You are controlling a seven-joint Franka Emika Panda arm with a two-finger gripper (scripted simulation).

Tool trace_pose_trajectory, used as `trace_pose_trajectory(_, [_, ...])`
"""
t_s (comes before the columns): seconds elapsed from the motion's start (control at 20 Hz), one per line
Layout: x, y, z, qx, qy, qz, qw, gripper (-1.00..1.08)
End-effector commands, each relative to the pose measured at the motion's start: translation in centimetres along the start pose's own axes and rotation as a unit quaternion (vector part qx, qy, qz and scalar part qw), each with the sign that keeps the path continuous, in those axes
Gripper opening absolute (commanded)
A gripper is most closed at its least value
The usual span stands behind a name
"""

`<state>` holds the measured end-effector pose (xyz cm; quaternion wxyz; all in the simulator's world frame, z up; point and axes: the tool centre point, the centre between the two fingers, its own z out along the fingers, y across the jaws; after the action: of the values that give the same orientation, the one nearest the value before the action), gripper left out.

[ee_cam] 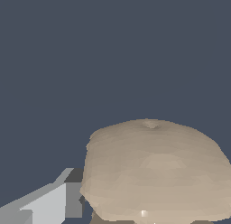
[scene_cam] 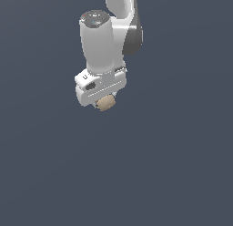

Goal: Pick up the object and move it to a goal position.

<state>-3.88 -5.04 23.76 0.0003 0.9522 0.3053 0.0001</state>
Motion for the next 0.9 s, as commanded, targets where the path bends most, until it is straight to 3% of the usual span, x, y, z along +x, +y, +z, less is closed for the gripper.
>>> trace_pose_trajectory(0.0, [-0.7,-0.3,-3.0,0.000,0.000,0.000,1.0000,-1.00])
trace_pose_trajectory(0.5, [-3.1,-0.8,-14.0,0.001,0.000,0.000,1.0000,-1.00])
trace_pose_trajectory(0.85, [-4.2,-1.0,-19.4,0.001,0.000,0.000,1.0000,-1.00])
